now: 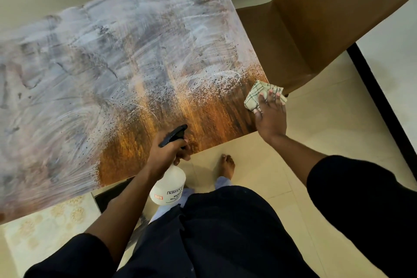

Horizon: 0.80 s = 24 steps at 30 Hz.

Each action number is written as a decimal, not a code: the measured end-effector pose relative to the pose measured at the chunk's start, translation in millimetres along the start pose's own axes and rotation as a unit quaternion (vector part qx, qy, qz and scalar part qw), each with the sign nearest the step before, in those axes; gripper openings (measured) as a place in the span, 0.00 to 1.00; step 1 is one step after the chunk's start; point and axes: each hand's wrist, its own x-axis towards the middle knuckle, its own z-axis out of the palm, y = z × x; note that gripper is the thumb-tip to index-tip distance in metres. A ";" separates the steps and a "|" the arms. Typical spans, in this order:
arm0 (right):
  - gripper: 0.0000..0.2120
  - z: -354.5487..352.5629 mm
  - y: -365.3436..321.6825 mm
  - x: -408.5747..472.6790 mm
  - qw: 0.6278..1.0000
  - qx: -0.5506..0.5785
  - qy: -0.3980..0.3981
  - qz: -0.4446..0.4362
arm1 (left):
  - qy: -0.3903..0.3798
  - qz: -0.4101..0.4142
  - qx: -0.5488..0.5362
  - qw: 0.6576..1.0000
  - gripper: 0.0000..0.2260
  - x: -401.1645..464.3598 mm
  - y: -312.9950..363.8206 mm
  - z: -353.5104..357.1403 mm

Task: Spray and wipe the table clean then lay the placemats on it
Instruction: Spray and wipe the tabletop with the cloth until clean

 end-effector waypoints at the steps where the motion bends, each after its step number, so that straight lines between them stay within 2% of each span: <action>1: 0.26 -1.0 -3.2 7.4 1.000 -0.003 0.001 -0.002 | 0.005 -0.002 -0.005 1.000 0.03 -2.9 -3.7 -3.3; 6: 0.24 4.0 -23.3 13.1 0.999 -0.030 0.014 0.008 | 0.031 -0.005 -0.027 0.999 0.02 -18.8 -20.2 -24.9; 11: 0.24 30.6 -72.6 -22.0 0.998 -0.031 0.011 -0.053 | 0.071 -0.020 -0.050 0.996 0.03 -30.8 -37.6 -56.9; 16: 0.23 71.3 -165.6 -81.4 0.985 -0.012 -0.015 -0.172 | 0.102 -0.008 -0.052 0.993 0.04 -49.9 -51.0 -98.5; 19: 0.24 101.2 -227.9 -118.6 0.962 -0.015 -0.050 -0.267 | 0.123 -0.015 -0.060 0.990 0.07 -61.4 -62.1 -126.4; 21: 0.23 119.9 -259.1 -137.9 0.945 -0.014 -0.076 -0.318 | 0.128 -0.026 -0.058 0.990 0.06 -65.2 -70.0 -142.5; 24: 0.22 131.8 -280.6 -151.1 0.935 -0.015 -0.089 -0.344 | 0.120 -0.034 -0.052 0.991 0.03 -68.9 -81.8 -165.5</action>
